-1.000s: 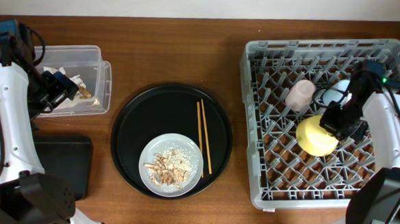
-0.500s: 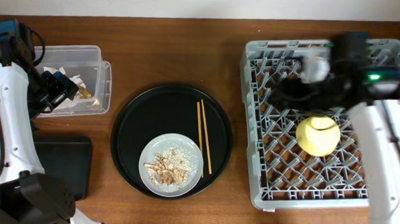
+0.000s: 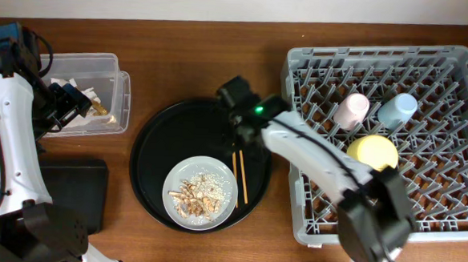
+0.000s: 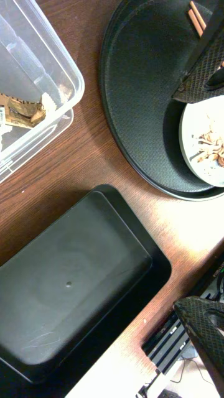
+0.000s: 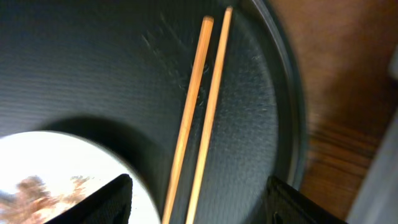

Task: Sort waste into correct bins and load items into the dishwasher rack
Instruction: 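Reach the right gripper to the chopsticks on the tray and grasp one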

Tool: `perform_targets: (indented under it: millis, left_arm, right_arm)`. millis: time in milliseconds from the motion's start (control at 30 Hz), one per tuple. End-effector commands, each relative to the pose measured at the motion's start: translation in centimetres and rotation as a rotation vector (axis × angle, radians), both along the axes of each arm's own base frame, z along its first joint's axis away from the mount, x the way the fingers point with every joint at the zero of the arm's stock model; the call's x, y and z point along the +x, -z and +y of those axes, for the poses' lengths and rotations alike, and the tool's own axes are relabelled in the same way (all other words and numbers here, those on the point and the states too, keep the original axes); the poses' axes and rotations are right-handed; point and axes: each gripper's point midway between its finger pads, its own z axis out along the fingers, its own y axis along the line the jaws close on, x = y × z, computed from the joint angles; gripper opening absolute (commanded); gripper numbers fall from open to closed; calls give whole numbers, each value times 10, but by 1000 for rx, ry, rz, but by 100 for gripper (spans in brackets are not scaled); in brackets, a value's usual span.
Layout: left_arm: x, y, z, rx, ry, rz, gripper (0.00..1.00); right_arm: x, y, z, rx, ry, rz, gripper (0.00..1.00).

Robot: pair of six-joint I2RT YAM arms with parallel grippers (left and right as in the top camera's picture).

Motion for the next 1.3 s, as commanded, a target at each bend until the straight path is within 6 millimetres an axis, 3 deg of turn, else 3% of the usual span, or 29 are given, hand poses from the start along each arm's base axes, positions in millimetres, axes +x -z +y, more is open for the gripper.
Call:
perform_targets:
  millis: [0,67,167,367,800,900,1133,1267]
  left_arm:
    - [0,-6,1,7,-10,-19,99]
    - [0,-6,1,7,-10,-19,99]
    - [0,-6,1,7,-10,-19,99]
    - [0,-6,1,7,-10,-19,99]
    - [0,-6,1,7,-10,-19,99]
    - [0,-6,1,7,-10,-19,99]
    - [0,-6,1,7,-10,-19,99]
    - [0,-6,1,7,-10,-19,99]
  right_arm:
    - [-1,38,-9,-120,23,23,66]
    - [-4,53,-12,-147,22,56,63]
    - [-5,61,-14,-162,23,69,62]
    - [-9,66,-18,-167,57,86,21]
    - [-19,76,-14,-131,63,123,21]
    - [-19,75,-14,-132,64,124,15]
    - [-11,31,-6,-88,61,79,20]
    - [-14,32,-3,-70,56,95,24]
